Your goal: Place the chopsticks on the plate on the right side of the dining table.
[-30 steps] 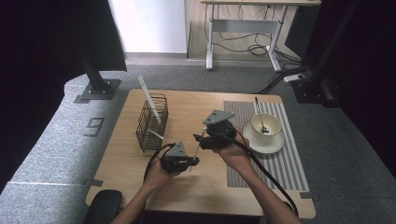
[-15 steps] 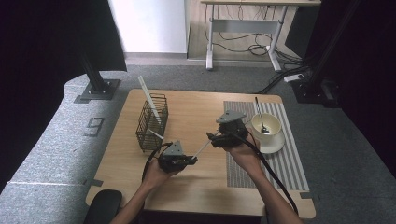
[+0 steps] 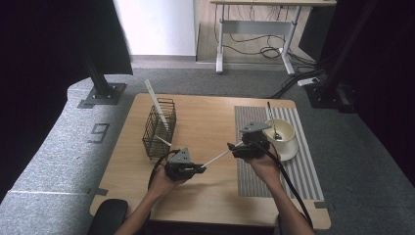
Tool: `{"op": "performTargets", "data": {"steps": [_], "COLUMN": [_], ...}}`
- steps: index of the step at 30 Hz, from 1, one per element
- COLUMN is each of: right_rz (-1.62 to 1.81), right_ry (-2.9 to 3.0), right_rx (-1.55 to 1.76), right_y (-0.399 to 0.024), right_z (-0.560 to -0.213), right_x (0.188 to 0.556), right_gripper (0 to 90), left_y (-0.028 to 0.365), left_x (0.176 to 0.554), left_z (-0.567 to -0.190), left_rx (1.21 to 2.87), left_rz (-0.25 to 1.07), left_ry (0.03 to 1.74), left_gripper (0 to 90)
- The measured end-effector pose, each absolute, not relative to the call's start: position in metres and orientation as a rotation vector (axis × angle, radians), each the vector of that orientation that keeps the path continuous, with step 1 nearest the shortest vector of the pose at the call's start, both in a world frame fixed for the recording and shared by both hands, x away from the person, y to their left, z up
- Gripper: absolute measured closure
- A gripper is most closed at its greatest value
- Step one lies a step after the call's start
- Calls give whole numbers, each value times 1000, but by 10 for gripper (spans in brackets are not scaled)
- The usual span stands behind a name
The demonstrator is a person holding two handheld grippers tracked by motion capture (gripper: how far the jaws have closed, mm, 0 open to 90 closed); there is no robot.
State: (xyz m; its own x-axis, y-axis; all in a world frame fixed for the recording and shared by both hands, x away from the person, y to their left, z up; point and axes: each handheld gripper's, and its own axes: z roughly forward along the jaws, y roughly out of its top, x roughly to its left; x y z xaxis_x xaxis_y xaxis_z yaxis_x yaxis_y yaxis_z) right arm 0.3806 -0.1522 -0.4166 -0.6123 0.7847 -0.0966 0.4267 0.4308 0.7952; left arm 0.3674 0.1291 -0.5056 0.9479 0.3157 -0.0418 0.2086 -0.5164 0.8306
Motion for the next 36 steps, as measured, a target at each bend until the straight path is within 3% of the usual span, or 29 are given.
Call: {"op": "performTargets", "data": {"steps": [10, 36], "right_rz": [1077, 1069], "right_ry": [2227, 2429], "right_rx": [1125, 1021], "right_y": [-169, -186], "right_z": [-448, -465], "right_x": [381, 345], "right_gripper": [236, 143], "left_y": [126, 126], "left_x": [365, 368], "left_z": [-508, -516], "left_rx": [2162, 2323], "left_rz": [150, 30], "left_ry": [345, 262], "left_gripper": [851, 852]}}
